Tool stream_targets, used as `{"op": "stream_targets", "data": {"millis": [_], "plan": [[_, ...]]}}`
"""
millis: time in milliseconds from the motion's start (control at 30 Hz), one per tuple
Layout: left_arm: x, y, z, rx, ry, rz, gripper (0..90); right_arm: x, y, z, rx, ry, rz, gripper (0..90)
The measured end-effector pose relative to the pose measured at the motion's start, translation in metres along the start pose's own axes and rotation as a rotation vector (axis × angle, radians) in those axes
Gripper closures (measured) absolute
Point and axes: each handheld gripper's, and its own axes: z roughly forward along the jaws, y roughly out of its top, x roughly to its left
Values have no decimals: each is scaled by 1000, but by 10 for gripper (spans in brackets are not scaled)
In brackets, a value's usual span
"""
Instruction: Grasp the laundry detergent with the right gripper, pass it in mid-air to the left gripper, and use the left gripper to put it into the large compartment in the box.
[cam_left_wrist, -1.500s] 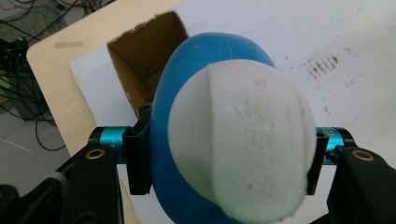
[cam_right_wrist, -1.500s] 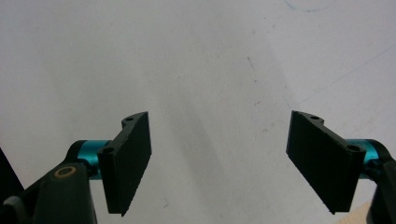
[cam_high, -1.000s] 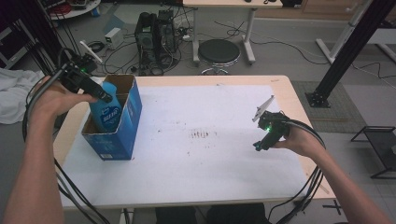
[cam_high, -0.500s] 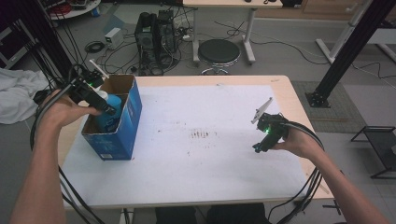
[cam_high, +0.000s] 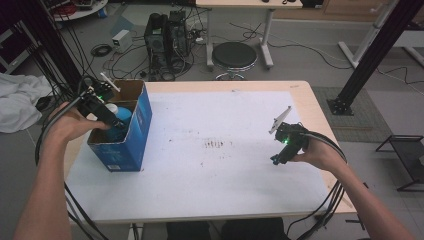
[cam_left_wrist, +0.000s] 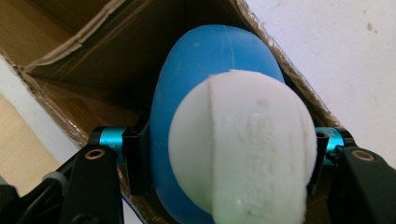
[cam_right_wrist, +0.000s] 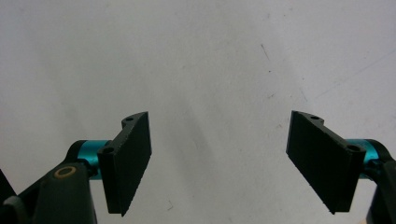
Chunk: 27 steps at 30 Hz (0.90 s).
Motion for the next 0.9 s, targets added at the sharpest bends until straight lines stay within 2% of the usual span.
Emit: {"op": "stream_targets", "data": {"millis": [133, 167, 200, 267, 300, 333, 367, 433, 467, 500, 600, 633, 700, 767, 800, 833, 867, 900], "plan": [[-1, -3, 5, 7, -4, -3, 382, 0, 1, 0, 5, 1, -7, 215], [1, -3, 5, 25, -5, 18, 381, 1, 1, 0, 9, 1, 8, 215], [0, -4, 7, 18, -10, 3, 381, 1, 1, 0, 5, 0, 0, 215], [2, -7, 10, 35, -10, 24, 381, 1, 1, 0, 4, 0, -6, 215], [0, -8, 12, 27, -13, 10, 381, 1, 1, 0, 7, 0, -5, 215], [1, -9, 13, 37, -17, 24, 381, 1, 1, 0, 6, 3, -9, 215], [0, -10, 13, 10, -12, 9, 381, 2, 2, 0, 10, 2, -5, 215], [0, -10, 13, 20, -15, 16, 381, 2, 2, 1, 16, -1, 3, 215], [0, -11, 13, 14, -14, 12, 381, 1, 2, 1, 12, 1, -12, 215], [1, -11, 12, 30, -14, 31, 380, 2, 3, 2, 11, 1, -9, 215], [-2, -11, 13, 18, -11, 15, 381, 2, 3, 2, 12, 2, -11, 215], [-1, -11, 12, 43, -8, 42, 381, 2, 3, 2, 12, 1, -10, 215], [-3, -10, 12, 51, -1, 35, 380, 2, 3, 2, 10, 2, -12, 215], [-5, -10, 12, 62, 8, 50, 380, 2, 3, 2, 12, 1, -11, 215], [-7, -10, 12, 58, 8, 35, 380, 2, 2, 2, 4, 1, -8, 215], [-7, -10, 11, 67, 11, 47, 380, 3, 2, 2, 10, 0, -10, 215], [-9, -11, 12, 59, 14, 32, 380, 3, 2, 1, 12, 0, -15, 215], [-10, -10, 11, 77, 18, 51, 379, 3, 1, 1, 14, -1, -12, 215]]}}
